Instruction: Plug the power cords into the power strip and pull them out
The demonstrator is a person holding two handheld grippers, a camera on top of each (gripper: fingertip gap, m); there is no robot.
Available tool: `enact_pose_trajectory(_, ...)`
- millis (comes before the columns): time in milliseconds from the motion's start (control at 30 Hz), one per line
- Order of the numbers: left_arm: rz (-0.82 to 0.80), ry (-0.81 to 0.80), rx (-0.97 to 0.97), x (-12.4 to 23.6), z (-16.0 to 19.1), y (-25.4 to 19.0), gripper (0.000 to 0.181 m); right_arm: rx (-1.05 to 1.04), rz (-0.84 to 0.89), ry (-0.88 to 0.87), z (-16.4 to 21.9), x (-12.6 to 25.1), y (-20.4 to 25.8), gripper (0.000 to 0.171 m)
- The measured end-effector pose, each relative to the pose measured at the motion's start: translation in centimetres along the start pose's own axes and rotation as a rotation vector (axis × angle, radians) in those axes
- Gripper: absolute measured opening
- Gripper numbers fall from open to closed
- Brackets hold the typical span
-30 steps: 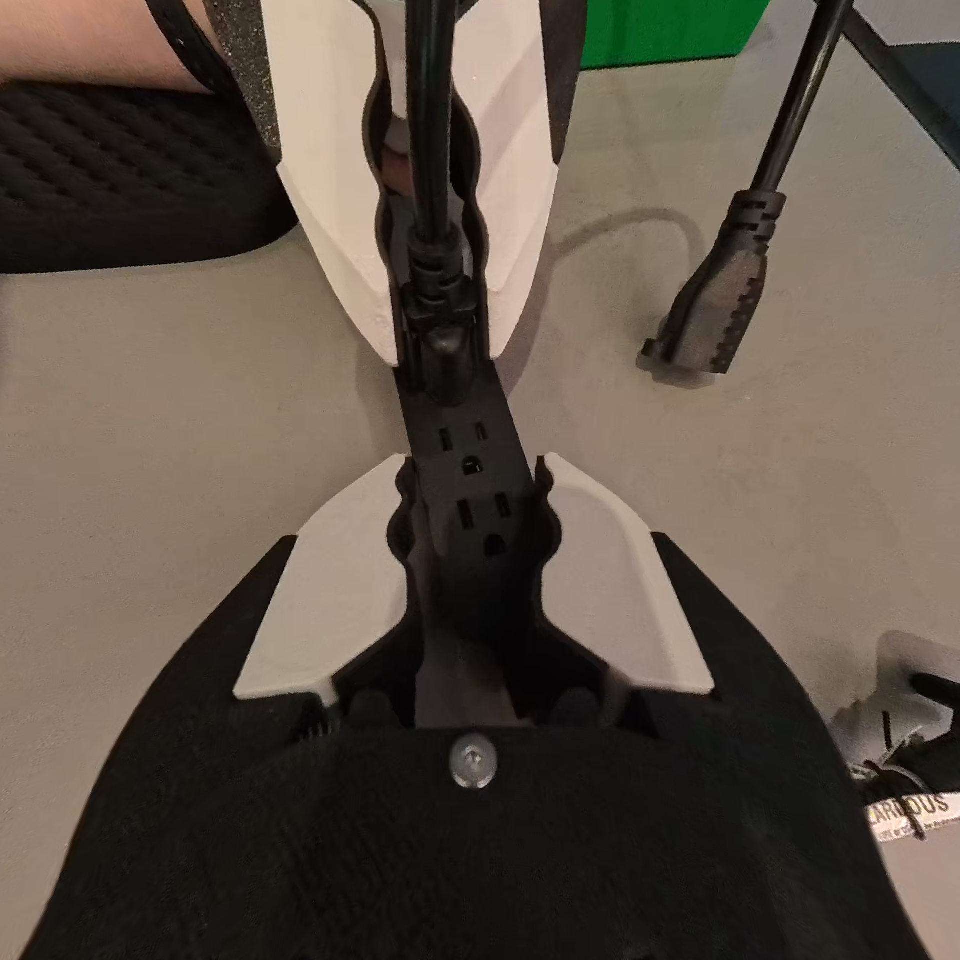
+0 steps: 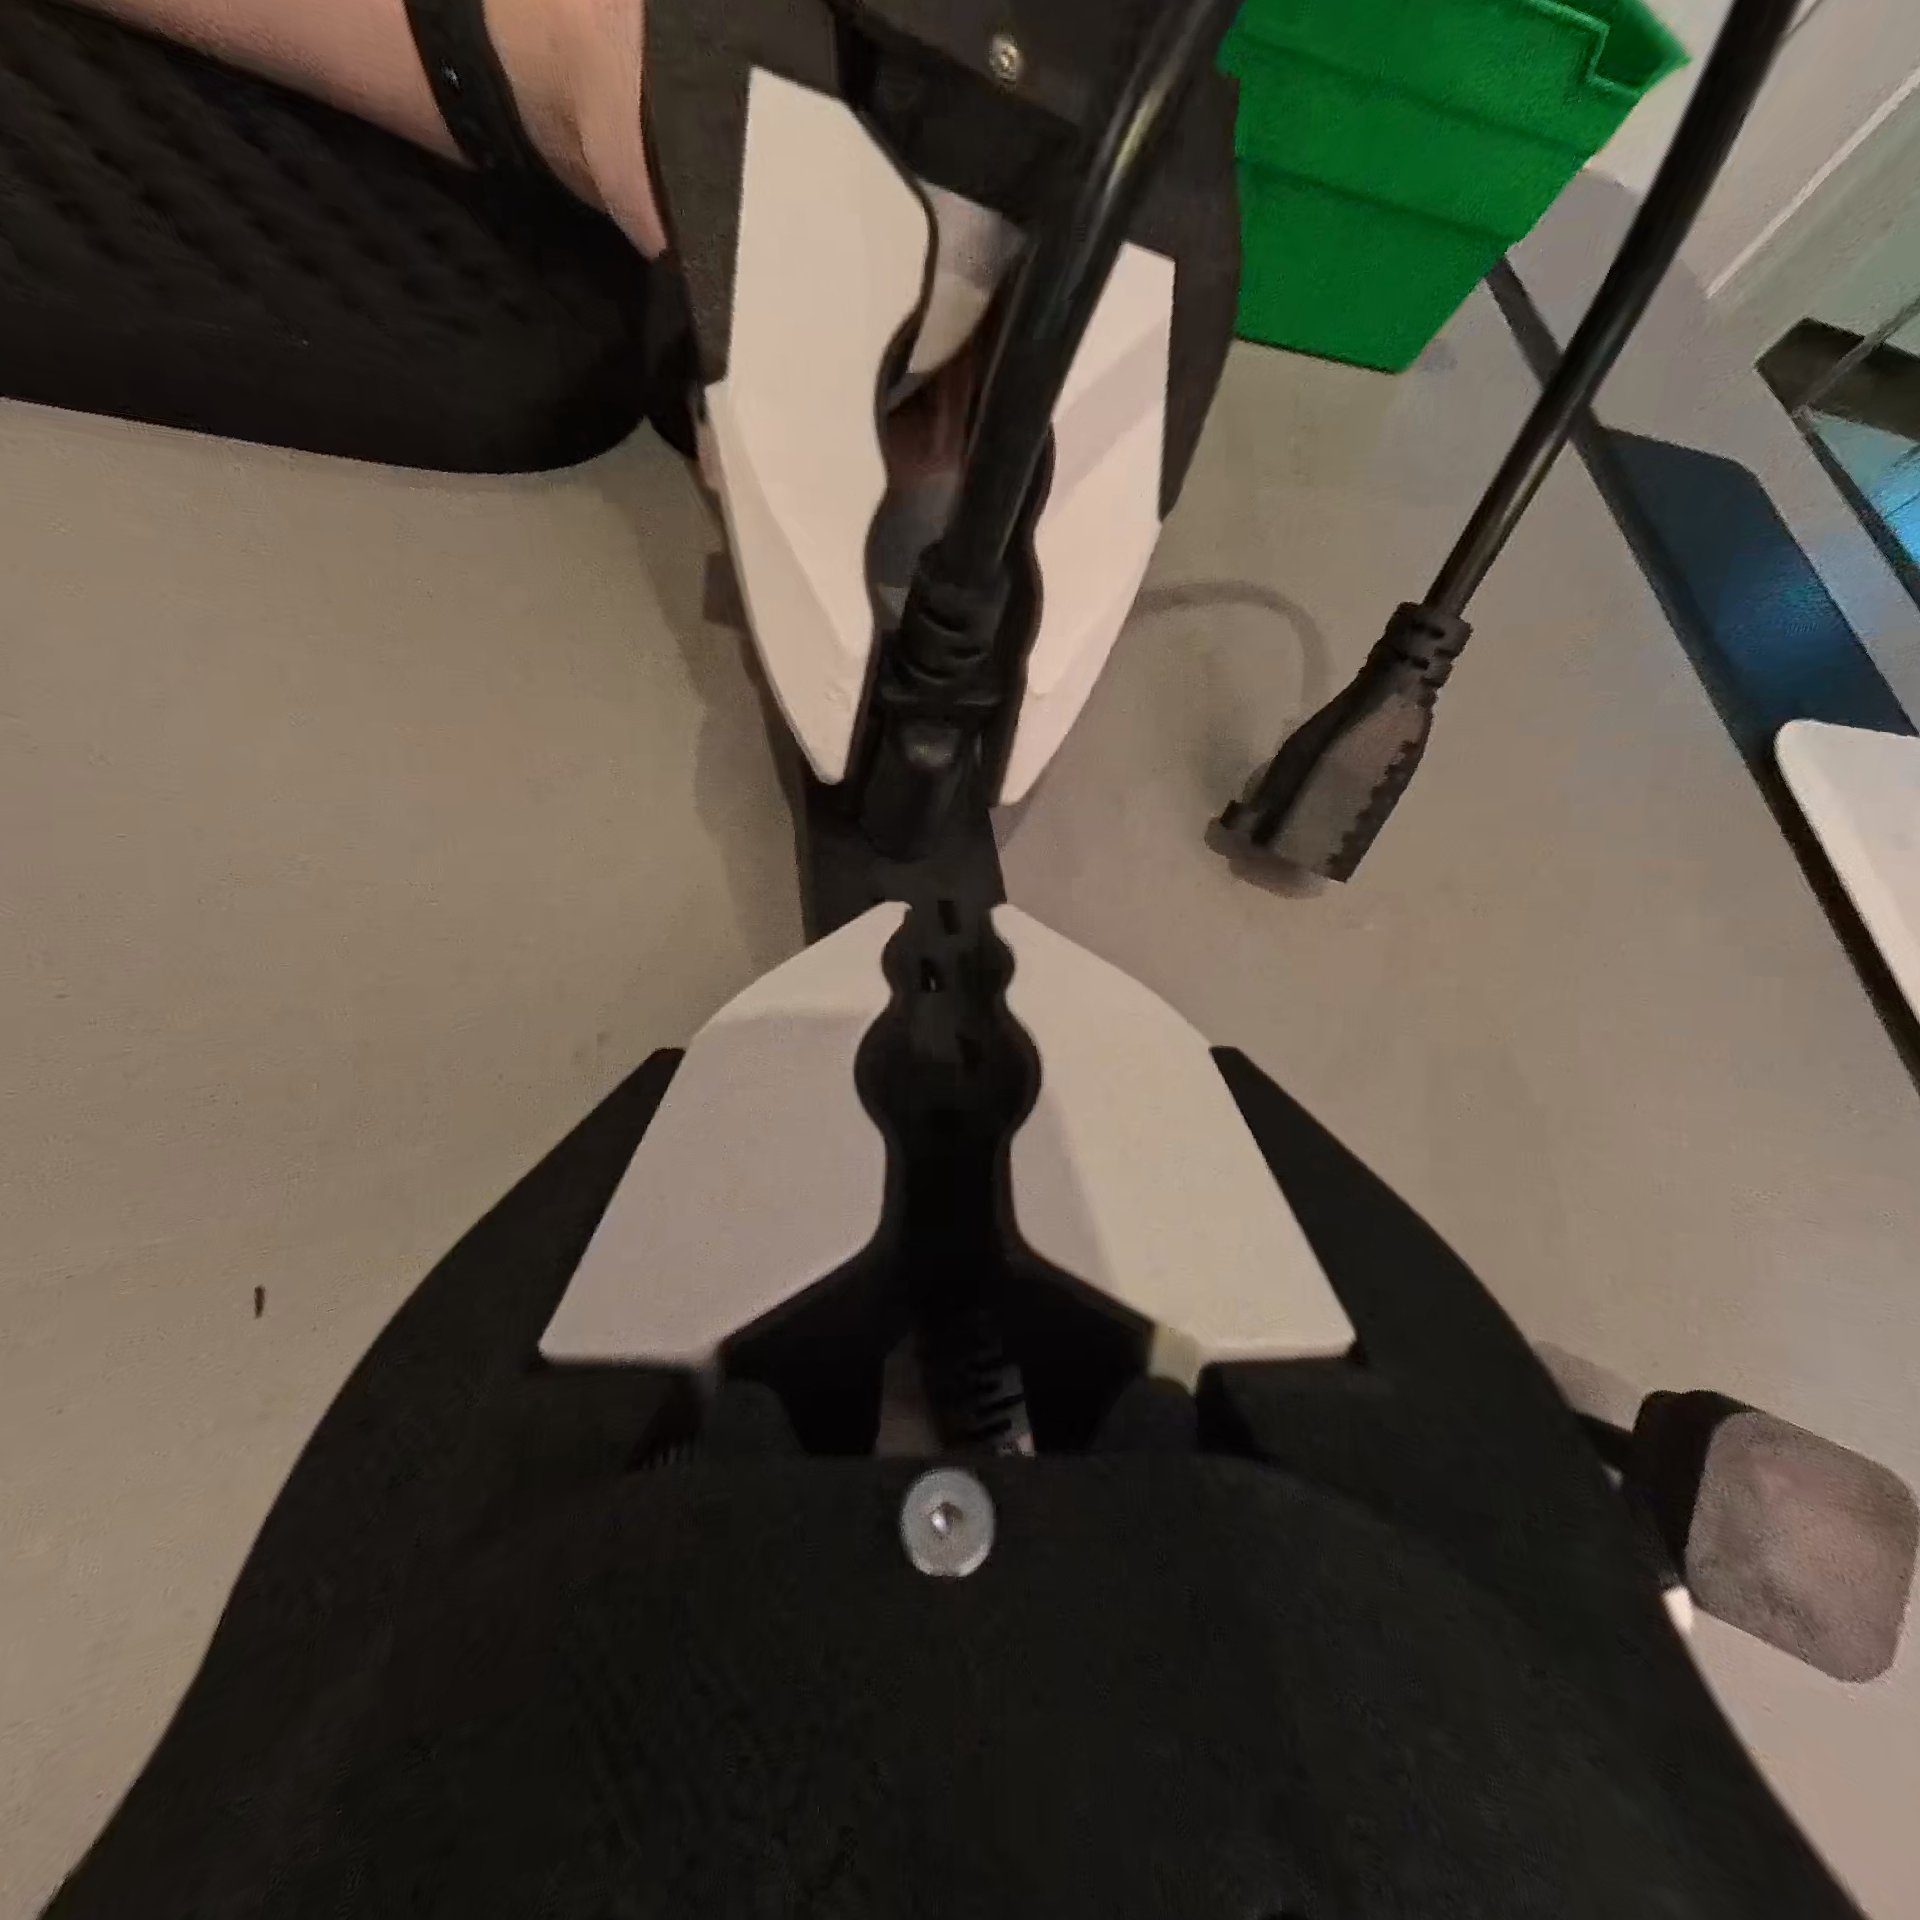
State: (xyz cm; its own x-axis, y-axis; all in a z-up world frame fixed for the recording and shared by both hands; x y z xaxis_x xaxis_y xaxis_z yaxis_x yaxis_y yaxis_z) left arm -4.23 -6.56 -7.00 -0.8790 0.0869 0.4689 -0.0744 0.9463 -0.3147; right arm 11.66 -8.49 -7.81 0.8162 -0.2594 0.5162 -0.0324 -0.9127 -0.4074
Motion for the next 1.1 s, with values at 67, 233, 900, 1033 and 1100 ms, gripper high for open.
enact_pose_trajectory(67, 0.007, -0.001, 0.005, 0.0, 0.0, 0.0, 0.026, -0.052, -0.026, 0.016, 0.3, -0.1, -0.3, 0.015)
enact_pose_trajectory(233, -0.011, 0.039, -0.016, -0.3, 0.3, 0.0, 0.029, -0.076, -0.080, 0.008, 0.3, 0.0, -0.6, 0.015)
enact_pose_trajectory(900, -0.071, 0.044, -0.030, -0.5, 0.0, -0.1, 0.025, -0.043, -0.138, 0.136, -0.7, -0.6, -0.6, 0.003)
enact_pose_trajectory(1033, -0.137, 0.073, -0.086, -0.5, -0.2, -0.5, 0.024, -0.054, -0.133, 0.144, -0.7, -0.6, -0.6, 0.003)
enact_pose_trajectory(1100, -0.186, 0.088, -0.149, -0.6, -0.2, -0.9, 0.024, -0.043, -0.124, 0.144, -0.7, -0.6, -0.5, 0.003)
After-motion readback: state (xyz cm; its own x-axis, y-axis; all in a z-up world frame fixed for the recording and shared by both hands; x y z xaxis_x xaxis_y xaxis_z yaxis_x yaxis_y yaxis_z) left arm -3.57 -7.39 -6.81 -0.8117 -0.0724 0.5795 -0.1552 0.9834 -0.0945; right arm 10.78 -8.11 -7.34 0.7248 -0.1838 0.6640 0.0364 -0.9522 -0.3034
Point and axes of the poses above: each gripper's, where its closed fingertips meet, x back along the fingers, z out of its underside, y = z × x across the jaws, the point moved 9 cm from there along x, back along the fingers, and after that the axes turned 11 degrees about x, right-handed, at the moved point
